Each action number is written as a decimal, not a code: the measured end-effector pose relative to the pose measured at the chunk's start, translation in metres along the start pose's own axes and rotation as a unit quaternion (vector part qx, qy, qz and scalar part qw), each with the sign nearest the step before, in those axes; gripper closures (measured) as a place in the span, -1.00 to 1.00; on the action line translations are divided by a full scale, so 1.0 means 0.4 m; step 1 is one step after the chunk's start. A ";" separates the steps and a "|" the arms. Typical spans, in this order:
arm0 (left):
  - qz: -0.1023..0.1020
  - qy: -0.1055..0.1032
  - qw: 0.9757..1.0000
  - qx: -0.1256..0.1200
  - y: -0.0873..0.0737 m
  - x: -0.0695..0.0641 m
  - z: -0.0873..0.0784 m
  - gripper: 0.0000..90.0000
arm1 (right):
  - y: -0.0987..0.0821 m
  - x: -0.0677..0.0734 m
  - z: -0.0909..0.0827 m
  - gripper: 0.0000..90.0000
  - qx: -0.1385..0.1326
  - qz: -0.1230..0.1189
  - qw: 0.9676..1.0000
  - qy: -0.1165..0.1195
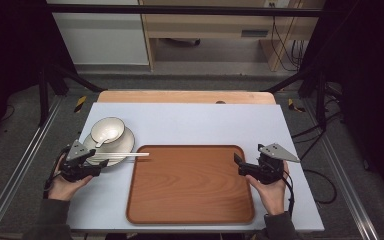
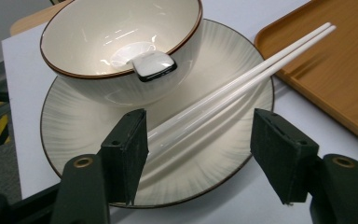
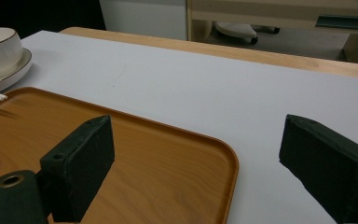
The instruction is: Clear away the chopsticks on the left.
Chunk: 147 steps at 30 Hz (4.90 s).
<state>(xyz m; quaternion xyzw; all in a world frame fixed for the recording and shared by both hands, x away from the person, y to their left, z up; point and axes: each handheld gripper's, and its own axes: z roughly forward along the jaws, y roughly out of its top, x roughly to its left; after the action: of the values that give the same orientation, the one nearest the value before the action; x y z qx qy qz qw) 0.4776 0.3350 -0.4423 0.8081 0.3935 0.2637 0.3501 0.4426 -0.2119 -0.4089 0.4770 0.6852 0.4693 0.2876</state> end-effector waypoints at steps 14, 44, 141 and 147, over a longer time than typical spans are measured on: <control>-0.002 -0.001 1.000 0.009 -0.006 0.017 0.032 0.04 | 0.000 0.003 0.000 -0.78 0.001 -0.002 1.000 0.003; -0.002 -0.026 0.999 0.031 -0.002 -0.015 0.027 0.66 | 0.001 -0.004 -0.006 -0.78 -0.002 -0.002 1.000 0.004; -0.180 0.058 0.981 -0.047 0.115 -0.349 -0.046 0.87 | 0.001 -0.019 -0.021 -0.83 -0.006 0.008 1.000 0.000; -0.214 0.063 0.973 -0.057 0.090 -0.384 -0.031 0.87 | -0.001 -0.018 -0.019 -0.83 -0.006 0.008 1.000 0.004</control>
<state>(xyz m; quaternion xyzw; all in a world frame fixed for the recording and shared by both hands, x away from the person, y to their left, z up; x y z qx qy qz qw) 0.4006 0.1975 -0.4297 0.6653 0.5632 0.2553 0.4183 0.4389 -0.2213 -0.4068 0.4795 0.6796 0.4772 0.2838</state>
